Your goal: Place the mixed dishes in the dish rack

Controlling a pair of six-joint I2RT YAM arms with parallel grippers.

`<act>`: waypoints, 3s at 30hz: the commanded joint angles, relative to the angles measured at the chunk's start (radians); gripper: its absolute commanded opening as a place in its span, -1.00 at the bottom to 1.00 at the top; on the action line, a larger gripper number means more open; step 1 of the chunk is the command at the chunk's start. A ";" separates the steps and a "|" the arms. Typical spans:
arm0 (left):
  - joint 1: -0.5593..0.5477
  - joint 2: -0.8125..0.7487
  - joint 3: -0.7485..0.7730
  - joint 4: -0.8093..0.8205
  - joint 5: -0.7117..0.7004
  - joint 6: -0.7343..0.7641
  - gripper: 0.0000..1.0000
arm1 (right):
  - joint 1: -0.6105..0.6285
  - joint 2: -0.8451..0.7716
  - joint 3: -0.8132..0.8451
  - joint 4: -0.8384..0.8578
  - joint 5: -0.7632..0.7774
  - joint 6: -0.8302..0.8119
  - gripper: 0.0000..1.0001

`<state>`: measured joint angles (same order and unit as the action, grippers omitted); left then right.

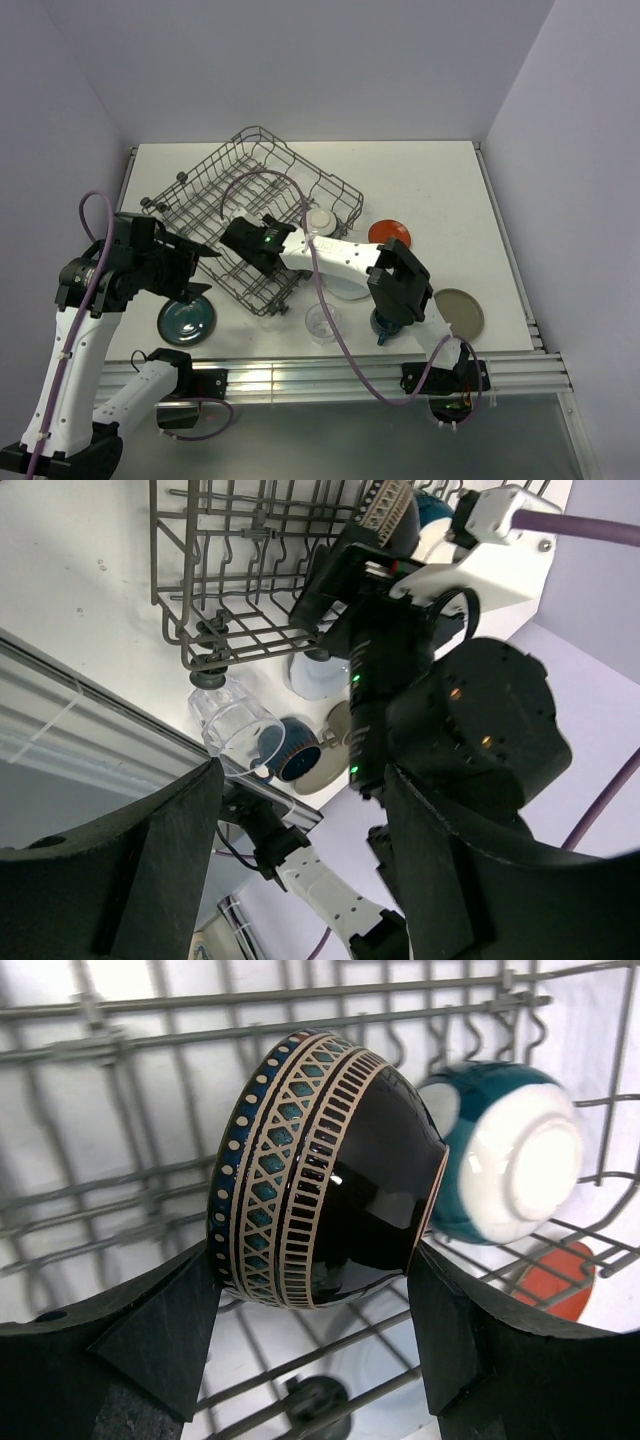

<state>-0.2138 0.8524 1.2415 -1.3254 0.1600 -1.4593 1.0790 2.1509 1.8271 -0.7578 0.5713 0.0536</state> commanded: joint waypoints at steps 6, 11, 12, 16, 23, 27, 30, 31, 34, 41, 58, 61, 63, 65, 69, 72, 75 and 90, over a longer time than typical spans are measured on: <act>-0.004 -0.003 0.029 -0.012 -0.008 0.039 0.47 | 0.030 -0.052 0.047 -0.055 -0.105 0.092 0.99; -0.004 -0.006 0.023 -0.015 -0.005 0.053 0.50 | 0.025 -0.097 0.038 -0.063 -0.106 0.104 0.99; -0.004 -0.009 0.019 -0.012 0.001 0.053 0.50 | 0.024 -0.100 0.038 -0.074 -0.105 0.106 0.99; -0.004 -0.013 0.013 -0.005 0.012 0.057 0.48 | 0.022 -0.169 0.008 -0.055 -0.120 0.121 0.99; -0.004 0.042 0.082 0.008 0.042 0.174 0.36 | -0.086 -0.350 -0.047 -0.138 -0.171 0.258 0.99; -0.025 0.086 0.096 0.041 0.067 0.231 0.32 | -0.238 -0.587 -0.237 -0.172 -0.237 0.385 0.99; -0.097 0.131 0.102 0.080 0.047 0.225 0.30 | -0.370 -0.779 -0.452 -0.158 -0.330 0.436 0.99; -0.128 0.146 0.111 0.095 0.035 0.214 0.29 | -0.398 -0.824 -0.553 -0.155 -0.349 0.445 0.99; -0.274 0.230 0.166 0.144 -0.036 0.165 0.30 | -0.455 -0.965 -0.720 -0.153 -0.390 0.486 0.99; -0.649 0.565 0.472 0.121 -0.212 0.168 0.27 | -0.554 -1.256 -0.982 -0.152 -0.510 0.609 0.93; -0.897 1.094 0.719 0.232 -0.261 0.396 -0.04 | -0.674 -1.513 -0.594 -0.333 -0.223 0.680 0.92; -0.915 1.140 0.731 0.250 -0.270 0.438 -0.07 | -0.674 -1.525 -0.523 -0.344 -0.209 0.674 0.92; -0.923 1.156 0.707 0.284 -0.270 0.471 -0.10 | -0.674 -1.527 -0.471 -0.353 -0.199 0.674 0.93; -0.938 1.151 0.673 0.330 -0.258 0.505 -0.09 | -0.674 -1.537 -0.448 -0.344 -0.194 0.661 0.93; -0.950 1.157 0.586 0.399 -0.240 0.531 -0.02 | -0.674 -1.539 -0.420 -0.353 -0.194 0.660 0.93; -0.958 1.168 0.550 0.431 -0.241 0.554 0.06 | -0.674 -1.543 -0.416 -0.354 -0.202 0.657 0.94; -0.964 1.182 0.520 0.466 -0.229 0.567 0.07 | -0.674 -1.550 -0.401 -0.356 -0.199 0.651 0.94; -0.981 1.269 0.487 0.538 -0.188 0.596 0.01 | -0.674 -1.562 -0.356 -0.385 -0.176 0.643 0.96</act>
<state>-1.1847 2.1113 1.7332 -0.8253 -0.0410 -0.8871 0.4114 0.5976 1.4300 -1.1358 0.3595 0.7082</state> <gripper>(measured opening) 0.519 0.976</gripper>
